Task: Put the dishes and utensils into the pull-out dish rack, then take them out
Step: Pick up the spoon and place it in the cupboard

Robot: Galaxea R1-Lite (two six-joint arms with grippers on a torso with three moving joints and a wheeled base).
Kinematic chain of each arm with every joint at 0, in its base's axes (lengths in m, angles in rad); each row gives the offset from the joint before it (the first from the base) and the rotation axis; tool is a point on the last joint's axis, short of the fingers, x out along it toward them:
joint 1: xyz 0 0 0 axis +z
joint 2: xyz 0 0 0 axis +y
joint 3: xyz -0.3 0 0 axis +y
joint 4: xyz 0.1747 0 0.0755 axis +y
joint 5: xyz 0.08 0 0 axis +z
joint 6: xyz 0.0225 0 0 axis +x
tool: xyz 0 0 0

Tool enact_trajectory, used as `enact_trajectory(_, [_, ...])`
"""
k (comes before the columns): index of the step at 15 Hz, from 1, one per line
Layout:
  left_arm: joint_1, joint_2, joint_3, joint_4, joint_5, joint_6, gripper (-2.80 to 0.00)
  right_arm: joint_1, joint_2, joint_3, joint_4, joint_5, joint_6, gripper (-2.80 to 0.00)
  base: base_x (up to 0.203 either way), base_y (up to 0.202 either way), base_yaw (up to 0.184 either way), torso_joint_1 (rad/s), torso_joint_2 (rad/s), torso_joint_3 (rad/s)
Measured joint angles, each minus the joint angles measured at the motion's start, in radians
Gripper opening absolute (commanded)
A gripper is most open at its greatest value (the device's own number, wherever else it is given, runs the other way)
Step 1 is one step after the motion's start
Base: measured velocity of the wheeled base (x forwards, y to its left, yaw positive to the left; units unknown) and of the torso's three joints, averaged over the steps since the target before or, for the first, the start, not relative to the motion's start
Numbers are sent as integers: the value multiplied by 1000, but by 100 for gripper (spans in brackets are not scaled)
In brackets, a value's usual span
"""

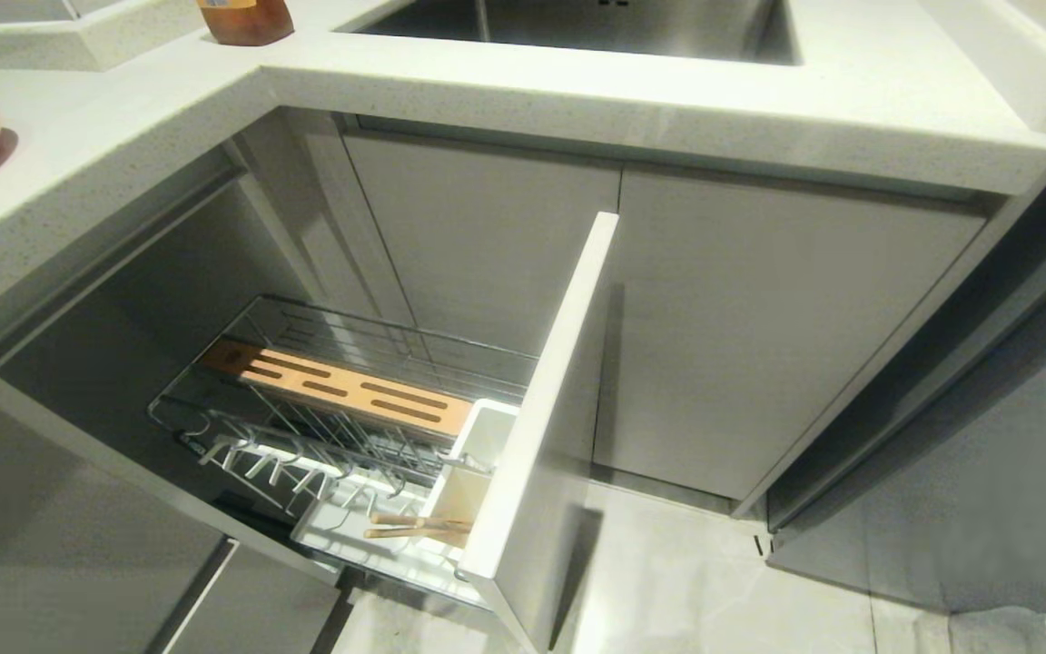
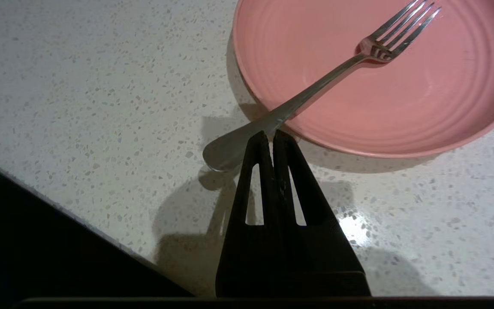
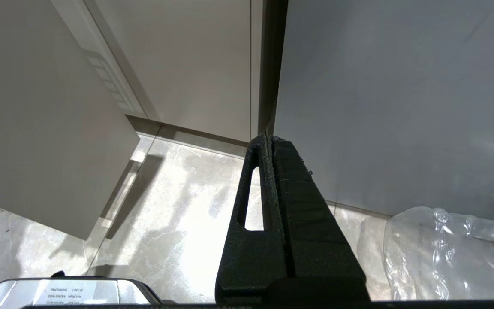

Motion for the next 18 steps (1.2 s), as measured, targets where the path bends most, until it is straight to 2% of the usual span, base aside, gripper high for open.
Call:
enact_trajectory(3, [-40, 24, 0, -58, 0, 1, -280, 0, 0, 0, 0, 0, 0, -280, 0, 0, 0, 0, 0, 0])
enact_trajectory(4, [-55, 31, 0, -72, 0, 1, 0, 0, 0, 0, 0, 0, 0, -280, 0, 0, 0, 0, 0, 0])
enact_trajectory(10, [-135, 59, 1, -106, 7, 10, 0, 0, 0, 0, 0, 0, 0, -280, 0, 0, 0, 0, 0, 0])
enact_trajectory(18, [-204, 88, 1, -105, 22, 11, 0, 0, 0, 0, 0, 0, 0, -280, 0, 0, 0, 0, 0, 0])
